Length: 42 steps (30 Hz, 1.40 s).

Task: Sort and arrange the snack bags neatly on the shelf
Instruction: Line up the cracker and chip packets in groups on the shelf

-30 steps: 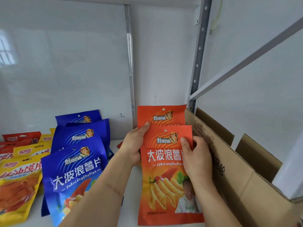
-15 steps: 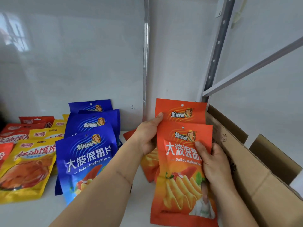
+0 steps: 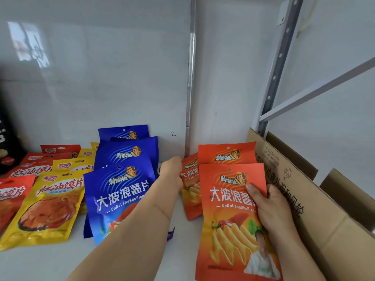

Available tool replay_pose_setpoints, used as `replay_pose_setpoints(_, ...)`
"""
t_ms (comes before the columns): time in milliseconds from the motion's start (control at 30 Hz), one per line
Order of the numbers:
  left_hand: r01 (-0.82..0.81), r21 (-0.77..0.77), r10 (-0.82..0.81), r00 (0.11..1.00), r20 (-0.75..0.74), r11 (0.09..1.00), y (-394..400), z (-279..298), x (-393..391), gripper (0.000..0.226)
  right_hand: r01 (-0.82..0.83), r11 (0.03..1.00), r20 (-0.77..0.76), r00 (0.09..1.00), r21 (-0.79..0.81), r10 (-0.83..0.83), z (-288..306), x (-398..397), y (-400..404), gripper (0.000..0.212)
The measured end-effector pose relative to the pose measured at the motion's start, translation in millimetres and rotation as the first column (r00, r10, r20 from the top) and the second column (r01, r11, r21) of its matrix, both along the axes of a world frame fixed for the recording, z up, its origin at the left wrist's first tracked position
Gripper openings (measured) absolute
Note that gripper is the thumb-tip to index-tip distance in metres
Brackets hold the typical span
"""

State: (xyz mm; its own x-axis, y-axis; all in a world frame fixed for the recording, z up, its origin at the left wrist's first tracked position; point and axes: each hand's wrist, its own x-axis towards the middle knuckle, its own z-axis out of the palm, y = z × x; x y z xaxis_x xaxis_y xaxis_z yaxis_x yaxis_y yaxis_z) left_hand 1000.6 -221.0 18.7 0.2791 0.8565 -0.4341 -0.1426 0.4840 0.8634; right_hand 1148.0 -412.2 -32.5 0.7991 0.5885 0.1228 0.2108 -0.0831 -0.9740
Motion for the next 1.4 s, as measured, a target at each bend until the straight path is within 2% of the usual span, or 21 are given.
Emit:
replay_pose_setpoints(133, -0.050, -0.030, 0.051, 0.999, 0.018, 0.998, -5, -5, -2, 0.012, -0.021, 1.000, -0.013, 1.000, -0.020, 0.021, -7, 3, 0, 0.032)
replay_pose_setpoints(367, 0.056, -0.024, -0.054, 0.995, 0.084, 0.998, -9, -15, 5, 0.034, -0.008, 1.000, 0.019, 1.000, -0.019, 0.008, -4, 0, -1, 0.031)
replay_pose_setpoints(567, 0.161, 0.061, -0.169, 0.973, 0.157, 0.985, -29, 4, 0, 0.035, -0.004, 1.000, 0.100, 0.995, -0.009, 0.005, 9, -5, -1, 0.029)
replay_pose_setpoints(767, 0.241, 0.099, -0.255, 0.951, 0.174, 0.966, -38, 8, -7, 0.054, -0.023, 0.999, 0.161, 0.986, -0.049, 0.031, 14, -4, 16, 0.031)
replay_pose_setpoints(867, 0.258, 0.128, -0.282, 0.931, 0.230, 0.958, -34, 9, -12, 0.066, -0.031, 0.995, 0.202, 0.978, -0.094, 0.050, 20, -3, 21, 0.034)
replay_pose_setpoints(1000, 0.363, 0.200, -0.407, 0.874, 0.266, 0.910, -35, 13, -22, 0.078, -0.022, 0.993, 0.227, 0.973, -0.113, 0.047, 31, -5, 30, 0.032)
replay_pose_setpoints(1100, 0.389, 0.259, -0.454, 0.848, 0.275, 0.884, -34, 14, -26, 0.075, -0.006, 0.994, 0.233, 0.972, -0.105, 0.031, 37, -7, 41, 0.028)
replay_pose_setpoints(1233, 0.390, 0.255, -0.455, 0.842, 0.291, 0.885, -32, 12, -29, 0.072, 0.021, 0.994, 0.221, 0.975, -0.106, 0.003, 40, -9, 58, 0.031)
replay_pose_setpoints(1400, 0.351, 0.199, -0.388, 0.900, 0.200, 0.915, -21, 10, -28, 0.053, 0.014, 0.993, 0.242, 0.970, -0.118, 0.015, 43, -10, 69, 0.030)
